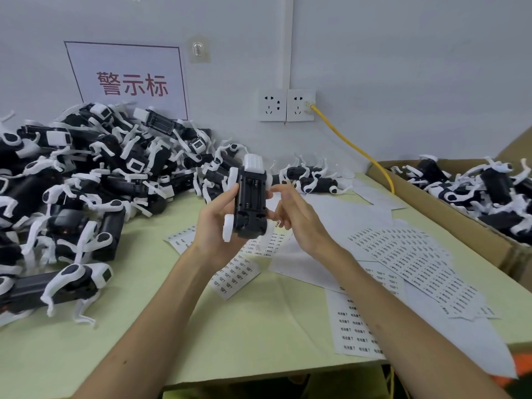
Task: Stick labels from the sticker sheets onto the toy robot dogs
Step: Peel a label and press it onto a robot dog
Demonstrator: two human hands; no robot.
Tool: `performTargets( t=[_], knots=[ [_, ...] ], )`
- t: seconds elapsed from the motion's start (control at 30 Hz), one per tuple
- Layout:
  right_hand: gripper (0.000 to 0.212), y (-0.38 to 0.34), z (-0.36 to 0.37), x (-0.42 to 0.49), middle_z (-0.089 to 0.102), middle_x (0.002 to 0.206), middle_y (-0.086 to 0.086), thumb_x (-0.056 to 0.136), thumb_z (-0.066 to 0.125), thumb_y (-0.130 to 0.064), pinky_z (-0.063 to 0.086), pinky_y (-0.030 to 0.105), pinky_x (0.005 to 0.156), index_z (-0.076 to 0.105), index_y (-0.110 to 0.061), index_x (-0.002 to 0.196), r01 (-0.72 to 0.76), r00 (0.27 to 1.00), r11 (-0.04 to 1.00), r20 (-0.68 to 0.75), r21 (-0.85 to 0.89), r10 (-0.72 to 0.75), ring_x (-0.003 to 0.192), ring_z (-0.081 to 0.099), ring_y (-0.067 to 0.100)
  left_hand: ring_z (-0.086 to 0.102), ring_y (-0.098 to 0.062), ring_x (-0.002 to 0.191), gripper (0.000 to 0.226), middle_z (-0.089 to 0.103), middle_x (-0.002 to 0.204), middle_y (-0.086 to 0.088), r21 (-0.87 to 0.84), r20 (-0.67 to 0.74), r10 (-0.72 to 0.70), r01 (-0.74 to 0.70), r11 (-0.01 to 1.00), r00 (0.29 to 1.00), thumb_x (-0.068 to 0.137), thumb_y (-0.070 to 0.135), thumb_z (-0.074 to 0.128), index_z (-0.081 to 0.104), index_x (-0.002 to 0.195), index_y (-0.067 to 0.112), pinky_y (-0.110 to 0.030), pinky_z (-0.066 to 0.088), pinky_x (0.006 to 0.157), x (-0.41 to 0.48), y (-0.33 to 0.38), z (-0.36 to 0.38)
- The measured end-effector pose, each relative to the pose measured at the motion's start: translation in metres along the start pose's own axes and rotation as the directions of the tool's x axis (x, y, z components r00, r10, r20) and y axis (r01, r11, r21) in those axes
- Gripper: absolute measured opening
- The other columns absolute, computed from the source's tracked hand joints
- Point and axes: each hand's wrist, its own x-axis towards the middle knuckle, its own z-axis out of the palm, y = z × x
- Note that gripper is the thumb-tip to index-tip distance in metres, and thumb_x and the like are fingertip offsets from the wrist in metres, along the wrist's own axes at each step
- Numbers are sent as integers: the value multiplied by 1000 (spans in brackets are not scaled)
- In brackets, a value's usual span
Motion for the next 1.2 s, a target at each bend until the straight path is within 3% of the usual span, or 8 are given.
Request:
performTargets(
  t=[0.3,0.5,0.7,0.83,1.0,1.2],
  knots=[
    [36,0,1,0,56,77,0,100,25,-60,41,20,73,56,-47,110,-8,999,1000,50,16,7,66,50,3,49,-43,105,55,71,95,-20,-11,-34,-5,4,1000,999,99,53,47,73,121,10,-50,30,94,-1,1,4],
    [39,-1,3,-3,53,67,-18,104,25,-55,41,10,67,59,-41,117,0,997,1000,79,17,-2,64,54,-6,67,-30,91,53,74,94,-15,-58,53,-25,28,998,998,99,53,45,78,113,13,-56,29,104,-2,1,4],
    [38,-3,4,-3,58,73,-28,104,25,-56,41,17,69,57,-42,119,-23,996,1000,91,16,21,69,58,-7,65,-29,87,52,73,100,-17,-33,43,-21,23,999,999,98,53,49,76,114,12,-49,39,95,-1,0,3],
    [44,-3,5,-4,61,77,-35,103,24,-59,41,9,67,57,-40,125,-24,995,1000,101,12,23,73,60,-11,67,-32,94,52,74,97,-16,-68,110,-29,37,997,993,95,55,54,75,116,12,-61,28,110,-1,0,0],
    [43,-4,5,-5,61,77,-37,104,24,-63,41,4,65,57,-45,125,-15,995,1000,101,-6,16,72,61,-12,67,-31,92,53,74,98,-18,-63,125,-44,52,997,991,91,56,62,75,116,11,-57,27,106,0,-1,-2],
    [41,3,4,-1,58,67,-25,104,19,-63,41,33,75,56,-51,116,-18,997,991,78,-136,28,65,53,-2,68,-31,91,58,72,99,-19,-61,136,-46,55,997,990,89,57,65,73,121,9,-56,28,106,1,-3,-2]
  ],
)
